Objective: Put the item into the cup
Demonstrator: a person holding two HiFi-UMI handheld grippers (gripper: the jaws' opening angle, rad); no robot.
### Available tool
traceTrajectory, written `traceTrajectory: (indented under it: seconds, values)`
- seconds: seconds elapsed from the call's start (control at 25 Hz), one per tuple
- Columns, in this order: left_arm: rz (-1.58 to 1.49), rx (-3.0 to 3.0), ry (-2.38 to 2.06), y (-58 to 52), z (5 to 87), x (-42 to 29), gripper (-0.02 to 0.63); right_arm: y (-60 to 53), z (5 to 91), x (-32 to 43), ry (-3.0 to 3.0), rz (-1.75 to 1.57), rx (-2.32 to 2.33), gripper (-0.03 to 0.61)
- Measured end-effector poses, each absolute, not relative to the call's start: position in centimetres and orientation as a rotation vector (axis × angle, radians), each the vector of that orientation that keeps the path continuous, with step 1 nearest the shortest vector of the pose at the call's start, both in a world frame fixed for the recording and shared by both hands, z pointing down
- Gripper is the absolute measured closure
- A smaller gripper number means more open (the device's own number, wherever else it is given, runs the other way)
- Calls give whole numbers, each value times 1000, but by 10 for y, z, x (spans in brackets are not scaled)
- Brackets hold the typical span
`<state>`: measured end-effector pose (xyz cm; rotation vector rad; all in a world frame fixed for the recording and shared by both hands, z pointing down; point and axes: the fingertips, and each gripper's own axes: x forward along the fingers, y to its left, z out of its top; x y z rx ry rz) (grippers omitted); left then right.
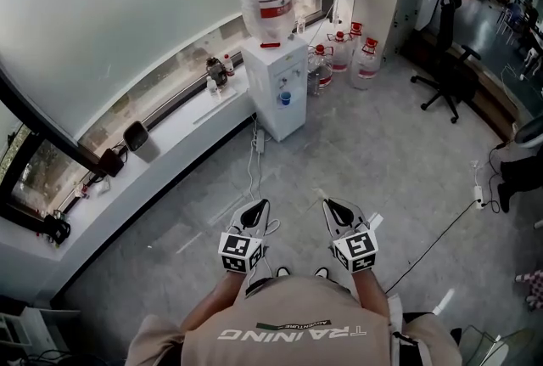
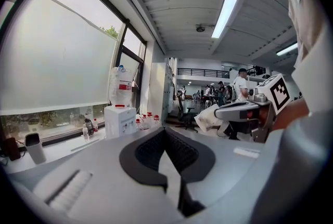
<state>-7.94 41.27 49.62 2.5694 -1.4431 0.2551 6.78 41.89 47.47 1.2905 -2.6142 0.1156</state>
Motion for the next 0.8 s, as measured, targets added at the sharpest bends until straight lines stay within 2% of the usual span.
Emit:
traceTrajectory:
  seconds: [0.8]
  values:
    - [296, 2485, -1381, 336, 544, -106, 606, 333, 508, 44, -2560, 150, 1328, 568]
